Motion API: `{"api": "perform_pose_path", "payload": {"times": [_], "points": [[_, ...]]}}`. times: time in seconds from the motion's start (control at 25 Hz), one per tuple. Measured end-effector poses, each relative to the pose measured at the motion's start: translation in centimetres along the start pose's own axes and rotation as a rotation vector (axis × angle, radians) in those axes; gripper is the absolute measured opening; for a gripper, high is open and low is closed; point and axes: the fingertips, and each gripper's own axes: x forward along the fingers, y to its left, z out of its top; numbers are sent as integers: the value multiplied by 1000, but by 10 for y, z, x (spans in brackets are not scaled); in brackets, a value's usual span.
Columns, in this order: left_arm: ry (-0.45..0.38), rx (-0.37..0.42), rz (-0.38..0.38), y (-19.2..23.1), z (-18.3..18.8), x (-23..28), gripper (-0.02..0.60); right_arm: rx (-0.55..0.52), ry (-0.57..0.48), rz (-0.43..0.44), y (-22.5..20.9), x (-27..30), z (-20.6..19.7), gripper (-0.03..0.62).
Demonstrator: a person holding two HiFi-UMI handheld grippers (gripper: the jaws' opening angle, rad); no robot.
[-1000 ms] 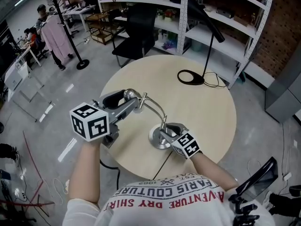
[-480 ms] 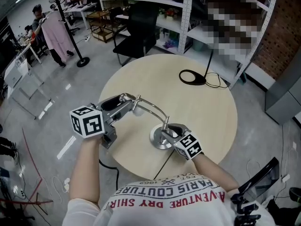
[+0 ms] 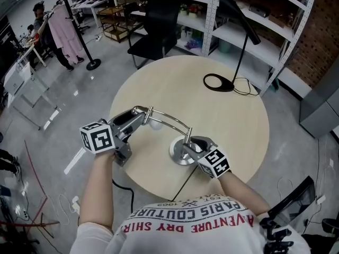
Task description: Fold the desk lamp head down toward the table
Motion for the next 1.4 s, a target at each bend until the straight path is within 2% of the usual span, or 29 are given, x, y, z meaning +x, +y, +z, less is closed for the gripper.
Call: {"api": "perform_pose_path", "payload": {"times": [0.6,1.08,1.4], "points": [[-47,-168,-47,29,-34,-8,216,6,-14,9,4,-1,1,141],[-105,-364,-113,43,-68,-6,213,15,-28,15,6,-2,-2,143],[-120,-442,-118,57,-87,-6,209,20,-33,22,8,1,3,144]]}}
